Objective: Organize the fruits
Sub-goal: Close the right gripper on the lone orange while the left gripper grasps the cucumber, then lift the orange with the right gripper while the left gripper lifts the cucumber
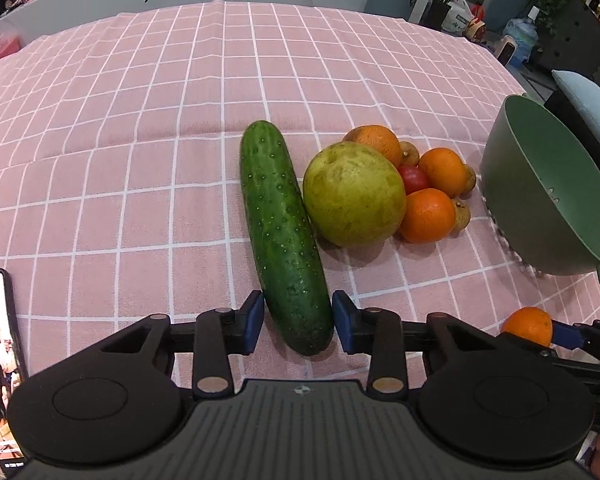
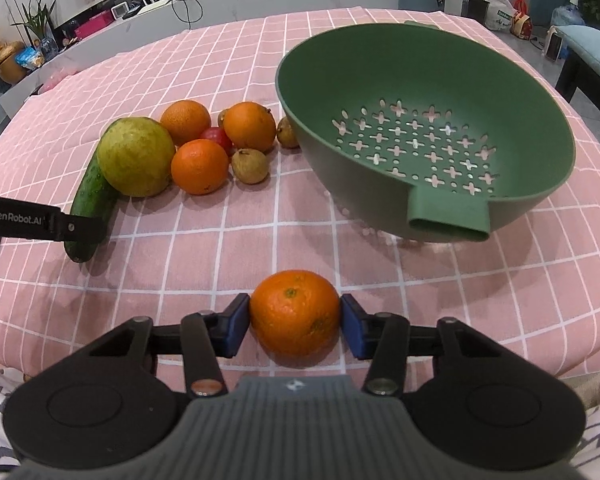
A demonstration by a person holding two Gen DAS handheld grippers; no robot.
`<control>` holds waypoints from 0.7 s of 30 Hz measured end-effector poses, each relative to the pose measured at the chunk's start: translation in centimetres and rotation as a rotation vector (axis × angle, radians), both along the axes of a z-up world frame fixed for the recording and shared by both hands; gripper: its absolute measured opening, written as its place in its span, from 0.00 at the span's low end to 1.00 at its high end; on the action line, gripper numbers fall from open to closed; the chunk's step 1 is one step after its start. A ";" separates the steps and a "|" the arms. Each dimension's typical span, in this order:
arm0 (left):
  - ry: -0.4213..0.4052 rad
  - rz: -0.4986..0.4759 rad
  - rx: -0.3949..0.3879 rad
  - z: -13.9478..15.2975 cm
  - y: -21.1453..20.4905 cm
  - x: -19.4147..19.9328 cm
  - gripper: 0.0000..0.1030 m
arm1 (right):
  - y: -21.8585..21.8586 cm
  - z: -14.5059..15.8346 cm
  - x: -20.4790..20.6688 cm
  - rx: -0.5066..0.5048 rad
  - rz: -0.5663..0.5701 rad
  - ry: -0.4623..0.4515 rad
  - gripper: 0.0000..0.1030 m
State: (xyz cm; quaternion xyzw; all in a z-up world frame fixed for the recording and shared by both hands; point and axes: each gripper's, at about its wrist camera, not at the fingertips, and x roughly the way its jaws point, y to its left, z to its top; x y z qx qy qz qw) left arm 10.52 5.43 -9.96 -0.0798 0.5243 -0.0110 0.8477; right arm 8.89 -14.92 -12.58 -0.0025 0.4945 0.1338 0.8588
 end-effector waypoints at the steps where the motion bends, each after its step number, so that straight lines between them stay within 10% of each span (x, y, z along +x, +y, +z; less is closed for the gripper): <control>1: 0.004 -0.001 0.011 0.1 0.0 -0.1 0.38 | 0.0 0.0 0.0 0.000 0.000 -0.001 0.45; 21: 0.103 -0.023 0.046 1.5 0.4 -4.9 0.39 | 0.0 0.4 -0.6 0.021 0.017 -0.023 0.44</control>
